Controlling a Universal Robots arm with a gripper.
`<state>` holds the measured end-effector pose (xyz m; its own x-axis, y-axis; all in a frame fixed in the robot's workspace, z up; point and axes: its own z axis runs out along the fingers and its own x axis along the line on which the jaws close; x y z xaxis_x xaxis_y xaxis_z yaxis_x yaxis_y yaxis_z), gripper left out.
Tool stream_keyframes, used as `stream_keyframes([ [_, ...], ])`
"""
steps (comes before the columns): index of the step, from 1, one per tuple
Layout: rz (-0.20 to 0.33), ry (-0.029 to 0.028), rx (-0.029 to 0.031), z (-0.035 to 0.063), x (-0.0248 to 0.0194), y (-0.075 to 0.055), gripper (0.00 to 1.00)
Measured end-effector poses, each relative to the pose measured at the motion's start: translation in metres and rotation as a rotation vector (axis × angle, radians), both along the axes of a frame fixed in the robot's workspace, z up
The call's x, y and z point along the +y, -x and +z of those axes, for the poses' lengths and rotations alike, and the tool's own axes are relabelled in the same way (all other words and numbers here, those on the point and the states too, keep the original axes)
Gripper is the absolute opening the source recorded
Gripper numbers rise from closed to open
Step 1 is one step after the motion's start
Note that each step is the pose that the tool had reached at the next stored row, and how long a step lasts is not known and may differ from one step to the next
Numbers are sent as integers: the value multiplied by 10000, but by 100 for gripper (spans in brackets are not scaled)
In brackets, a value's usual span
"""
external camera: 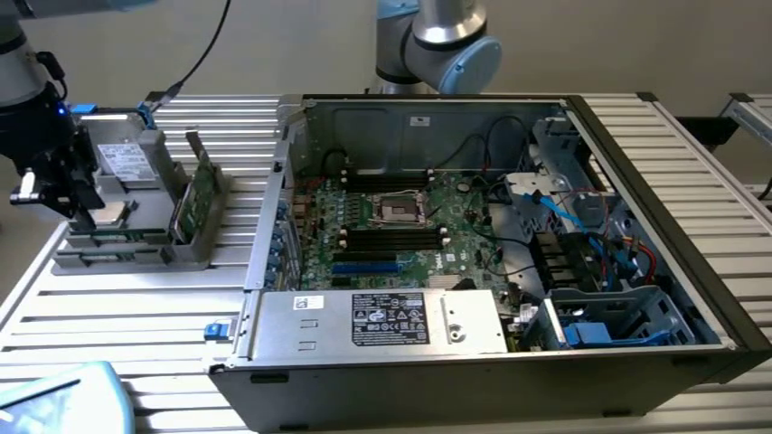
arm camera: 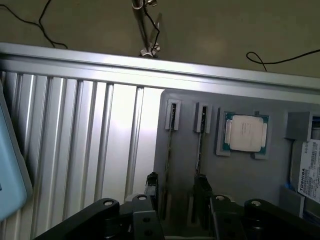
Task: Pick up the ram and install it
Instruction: 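Pick up the ram and move it above insertion slot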
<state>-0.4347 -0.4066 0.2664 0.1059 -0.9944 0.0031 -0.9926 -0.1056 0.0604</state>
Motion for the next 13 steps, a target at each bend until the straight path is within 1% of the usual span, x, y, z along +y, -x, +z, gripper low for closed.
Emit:
stream_keyframes([
  [3, 76, -2, -1, -55, -29, -1, 43],
  [13, 330, -1, 0, -236, -76, -1, 43],
])
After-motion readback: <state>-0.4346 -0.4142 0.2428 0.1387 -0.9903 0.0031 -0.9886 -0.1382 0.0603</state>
